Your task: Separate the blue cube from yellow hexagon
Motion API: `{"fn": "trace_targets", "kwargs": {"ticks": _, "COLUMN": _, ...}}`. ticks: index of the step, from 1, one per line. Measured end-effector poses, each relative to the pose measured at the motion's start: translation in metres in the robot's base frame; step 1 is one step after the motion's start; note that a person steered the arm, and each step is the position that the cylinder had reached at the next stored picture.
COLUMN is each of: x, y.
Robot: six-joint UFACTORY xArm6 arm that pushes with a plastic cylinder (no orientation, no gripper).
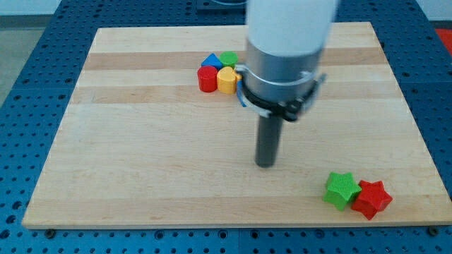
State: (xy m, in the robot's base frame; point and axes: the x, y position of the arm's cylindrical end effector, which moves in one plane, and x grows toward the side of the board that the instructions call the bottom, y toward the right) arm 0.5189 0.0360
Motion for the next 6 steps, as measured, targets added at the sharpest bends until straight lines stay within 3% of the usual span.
{"fn": "trace_targets", "kwargs": {"ticks": 2, "x": -0.144, "y": 0.069}}
{"fn": "trace_targets", "kwargs": {"ticks": 3, "x": -0.171, "y": 0.050}}
{"fn": "trace_targets", "kwargs": {"ticks": 4, "x": -0.145, "y": -0.012}}
{"fn": "trace_targets", "kwargs": {"ticks": 5, "x": -0.107, "y": -0.045}}
{"fn": "trace_targets", "kwargs": {"ticks": 6, "x": -0.101, "y": -0.050}}
